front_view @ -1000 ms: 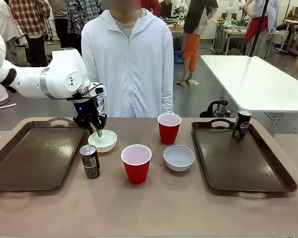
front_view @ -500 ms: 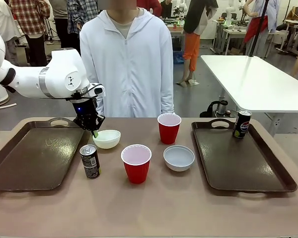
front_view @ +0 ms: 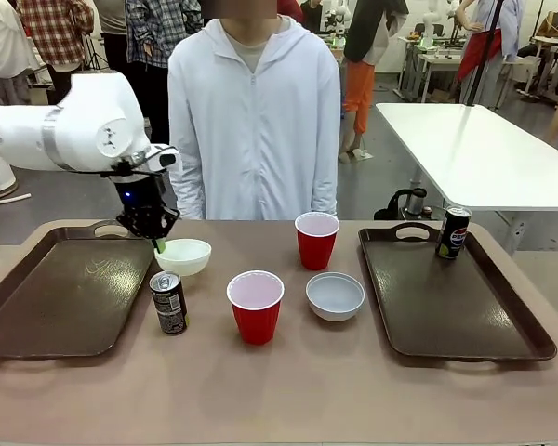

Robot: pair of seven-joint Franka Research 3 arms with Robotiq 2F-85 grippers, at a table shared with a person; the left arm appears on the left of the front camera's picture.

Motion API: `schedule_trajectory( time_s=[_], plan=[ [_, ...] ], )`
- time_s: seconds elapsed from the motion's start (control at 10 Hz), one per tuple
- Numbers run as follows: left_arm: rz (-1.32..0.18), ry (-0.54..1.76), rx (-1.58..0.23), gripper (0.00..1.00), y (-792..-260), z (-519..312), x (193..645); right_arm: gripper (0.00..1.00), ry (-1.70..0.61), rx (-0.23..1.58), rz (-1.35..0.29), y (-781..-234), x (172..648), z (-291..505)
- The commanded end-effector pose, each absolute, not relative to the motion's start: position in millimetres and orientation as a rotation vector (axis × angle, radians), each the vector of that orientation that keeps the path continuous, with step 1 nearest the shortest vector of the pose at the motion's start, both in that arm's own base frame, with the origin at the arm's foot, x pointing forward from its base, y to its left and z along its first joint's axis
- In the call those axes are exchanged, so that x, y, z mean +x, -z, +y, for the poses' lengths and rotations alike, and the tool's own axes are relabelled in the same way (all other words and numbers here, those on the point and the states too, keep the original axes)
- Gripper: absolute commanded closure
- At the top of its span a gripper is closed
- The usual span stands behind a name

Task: Prepare tableware on both trays.
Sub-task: Pick up a Picnic Bowl from the table and place it on a Handle tray.

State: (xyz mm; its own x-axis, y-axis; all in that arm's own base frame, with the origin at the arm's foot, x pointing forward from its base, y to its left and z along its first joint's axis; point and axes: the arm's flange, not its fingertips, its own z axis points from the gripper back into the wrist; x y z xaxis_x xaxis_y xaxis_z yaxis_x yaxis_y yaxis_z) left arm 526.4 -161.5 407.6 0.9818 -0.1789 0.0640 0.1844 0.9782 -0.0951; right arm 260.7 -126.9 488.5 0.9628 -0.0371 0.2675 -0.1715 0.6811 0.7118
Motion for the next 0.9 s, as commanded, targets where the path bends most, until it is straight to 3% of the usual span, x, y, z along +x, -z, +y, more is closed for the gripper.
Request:
schedule_trajectory(
  time_s=[0.0,0.8],
  plan=[
    [-0.102,0.183,-0.158,1.0,-447.3,-124.4,481.0,0.0,-0.079,0.838,-0.276,-488.1,261.0,-126.9],
    [-0.222,0.039,-0.228,1.0,-451.6,53.2,426.2,0.0,-0.079,0.838,-0.276,-488.1,261.0,-126.9]
  ],
)
